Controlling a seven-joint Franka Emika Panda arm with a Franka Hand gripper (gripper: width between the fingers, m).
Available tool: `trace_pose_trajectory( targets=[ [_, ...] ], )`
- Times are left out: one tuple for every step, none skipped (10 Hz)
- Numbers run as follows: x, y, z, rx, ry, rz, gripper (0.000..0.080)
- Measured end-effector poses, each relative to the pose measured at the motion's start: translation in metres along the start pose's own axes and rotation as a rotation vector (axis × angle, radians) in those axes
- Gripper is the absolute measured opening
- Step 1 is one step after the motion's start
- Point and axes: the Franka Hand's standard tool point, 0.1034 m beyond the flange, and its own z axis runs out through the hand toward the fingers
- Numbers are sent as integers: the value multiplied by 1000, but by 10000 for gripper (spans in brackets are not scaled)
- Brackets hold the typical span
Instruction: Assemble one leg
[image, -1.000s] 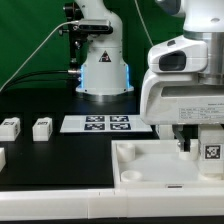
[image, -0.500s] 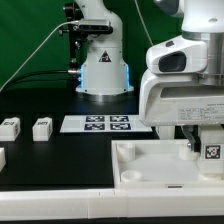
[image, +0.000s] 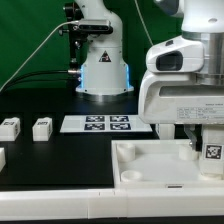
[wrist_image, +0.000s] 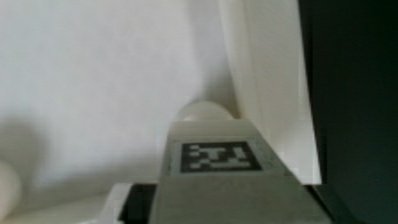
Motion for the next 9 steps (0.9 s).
trace_pose_trajectory(
  targets=[
    [0,0,0,0,0,121,290],
    [0,0,0,1,0,226,290],
    [0,-1,0,3,0,360,291],
    [0,-1,0,2,1,486,291],
    [-1,-2,0,2,1,560,291],
    [-2,-3,0,4,-2,691,291],
    [-3,-5,0,4,-3,780,291],
    [-3,-5,1,5,-5,872,291],
    [-3,-6,1,5,-5,926,291]
  ],
)
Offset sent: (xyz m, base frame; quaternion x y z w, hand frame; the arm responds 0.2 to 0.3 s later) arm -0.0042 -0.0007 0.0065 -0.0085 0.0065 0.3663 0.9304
